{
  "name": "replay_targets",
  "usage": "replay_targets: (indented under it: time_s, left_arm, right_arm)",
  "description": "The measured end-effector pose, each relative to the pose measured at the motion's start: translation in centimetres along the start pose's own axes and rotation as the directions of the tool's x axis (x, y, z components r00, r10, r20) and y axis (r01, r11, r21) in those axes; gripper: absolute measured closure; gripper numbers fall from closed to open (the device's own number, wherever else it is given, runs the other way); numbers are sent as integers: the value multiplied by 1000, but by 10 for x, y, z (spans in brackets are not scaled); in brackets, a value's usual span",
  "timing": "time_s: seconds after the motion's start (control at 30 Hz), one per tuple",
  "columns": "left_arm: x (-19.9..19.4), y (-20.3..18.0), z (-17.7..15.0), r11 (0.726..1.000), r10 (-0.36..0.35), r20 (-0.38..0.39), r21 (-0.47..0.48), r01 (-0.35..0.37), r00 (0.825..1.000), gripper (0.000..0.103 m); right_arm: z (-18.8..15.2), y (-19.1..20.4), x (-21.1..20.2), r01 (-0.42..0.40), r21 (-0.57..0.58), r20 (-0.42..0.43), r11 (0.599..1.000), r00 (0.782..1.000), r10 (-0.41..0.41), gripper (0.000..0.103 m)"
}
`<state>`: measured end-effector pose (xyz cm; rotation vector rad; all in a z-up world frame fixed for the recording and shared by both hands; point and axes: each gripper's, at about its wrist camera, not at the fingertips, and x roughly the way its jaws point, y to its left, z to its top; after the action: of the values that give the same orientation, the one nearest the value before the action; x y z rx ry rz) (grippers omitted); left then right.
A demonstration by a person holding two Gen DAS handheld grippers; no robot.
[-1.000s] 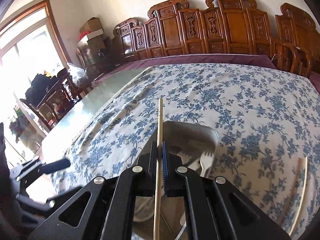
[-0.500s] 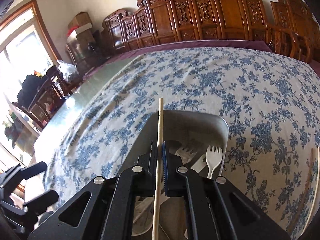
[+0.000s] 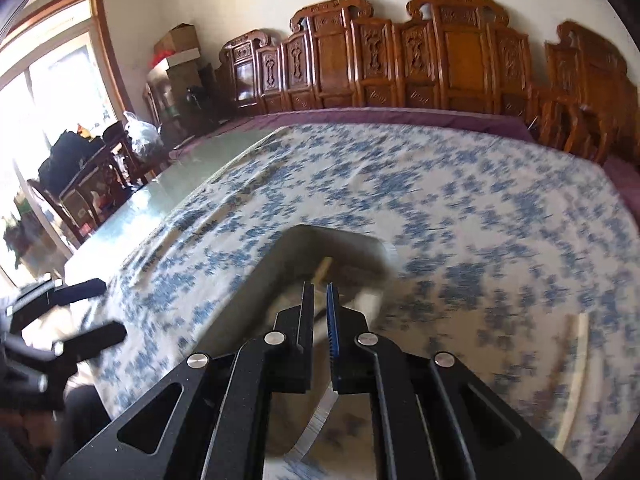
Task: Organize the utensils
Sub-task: 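Lower the chopstick into the tray and open the right tool, then grasp a bamboo chopstick with the right tool while the left tool grasps another chopstick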
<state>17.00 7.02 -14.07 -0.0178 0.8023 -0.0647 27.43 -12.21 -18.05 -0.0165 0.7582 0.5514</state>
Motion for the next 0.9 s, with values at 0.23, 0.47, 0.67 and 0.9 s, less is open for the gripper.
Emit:
replay_targets:
  time_s: [0.23, 0.47, 0.67, 0.9]
  left_arm:
    - [0, -27, 5, 999, -33, 16, 34, 32, 999, 29]
    - [9, -56, 9, 996, -49, 3, 73, 49, 999, 28]
    - [19, -87, 11, 991, -62, -8, 121, 63, 998, 22]
    - [37, -117, 11, 984, -89, -40, 150, 94, 995, 21]
  right_arm:
    - [-18, -53, -48, 118, -18, 24, 993, 993, -118, 94]
    - [-40, -123, -62, 266, 18, 7, 964, 964, -266, 83]
    - [-64, -171, -49, 304, 134, -44, 943, 953, -301, 76]
    - [-79, -189, -30, 303, 162, -126, 939, 950, -284, 76]
